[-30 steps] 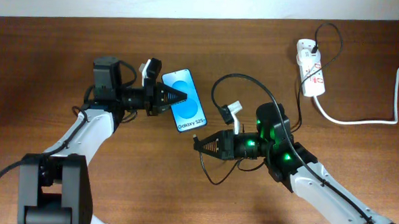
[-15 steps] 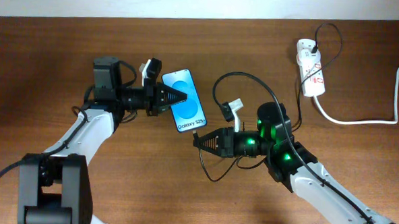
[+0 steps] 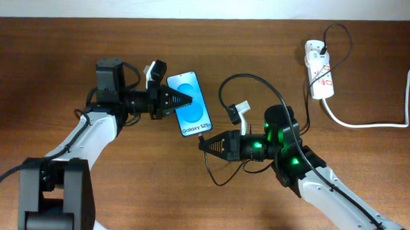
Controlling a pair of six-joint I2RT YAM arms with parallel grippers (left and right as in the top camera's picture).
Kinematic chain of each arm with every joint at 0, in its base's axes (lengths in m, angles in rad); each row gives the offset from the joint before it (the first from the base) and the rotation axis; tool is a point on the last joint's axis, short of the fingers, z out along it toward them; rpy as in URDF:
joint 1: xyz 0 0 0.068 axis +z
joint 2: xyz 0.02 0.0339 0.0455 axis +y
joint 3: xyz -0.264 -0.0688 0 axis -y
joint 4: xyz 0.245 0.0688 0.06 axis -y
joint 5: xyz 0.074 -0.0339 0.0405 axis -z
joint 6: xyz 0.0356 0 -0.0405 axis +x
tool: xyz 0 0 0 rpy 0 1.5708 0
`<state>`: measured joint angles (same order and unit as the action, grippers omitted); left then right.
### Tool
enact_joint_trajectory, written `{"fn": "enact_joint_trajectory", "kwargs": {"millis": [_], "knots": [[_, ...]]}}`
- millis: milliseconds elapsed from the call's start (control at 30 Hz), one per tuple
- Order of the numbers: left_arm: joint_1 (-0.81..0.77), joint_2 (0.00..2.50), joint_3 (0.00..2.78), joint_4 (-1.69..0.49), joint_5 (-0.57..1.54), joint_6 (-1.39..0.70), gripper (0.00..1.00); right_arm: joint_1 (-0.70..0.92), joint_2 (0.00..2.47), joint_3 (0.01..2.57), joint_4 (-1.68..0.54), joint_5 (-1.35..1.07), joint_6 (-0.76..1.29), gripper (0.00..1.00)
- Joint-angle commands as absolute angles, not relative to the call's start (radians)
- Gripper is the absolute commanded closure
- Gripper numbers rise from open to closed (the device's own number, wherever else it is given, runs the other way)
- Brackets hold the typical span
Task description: Plug charger to phone and switch on socket
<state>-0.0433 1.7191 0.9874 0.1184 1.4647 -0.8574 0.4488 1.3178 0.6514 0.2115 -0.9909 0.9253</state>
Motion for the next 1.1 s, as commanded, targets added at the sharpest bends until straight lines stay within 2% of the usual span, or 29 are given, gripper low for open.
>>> {"fn": "enact_joint_trajectory", "kwargs": {"millis": [0,333,633,1067], "knots": [[-0.041,1.718,0.998,0.127,1.508,-0.860,1.00,0.459,1.322,0.644,0.220,-0.981,0.926,0.96],[-0.041,1.718,0.998,0.127,1.507,-0.860,1.00,0.459,1.322,0.644,0.246,-0.978,0.948,0.96],[-0.041,1.718,0.998,0.128,1.507,-0.860,1.00,0.459,1.322,0.644,0.245,-1.041,1.196,0.96],[-0.041,1.718,0.998,0.149,1.505,-0.861,1.00,0.459,1.322,0.643,0.290,-1.058,1.141,0.96]]}}
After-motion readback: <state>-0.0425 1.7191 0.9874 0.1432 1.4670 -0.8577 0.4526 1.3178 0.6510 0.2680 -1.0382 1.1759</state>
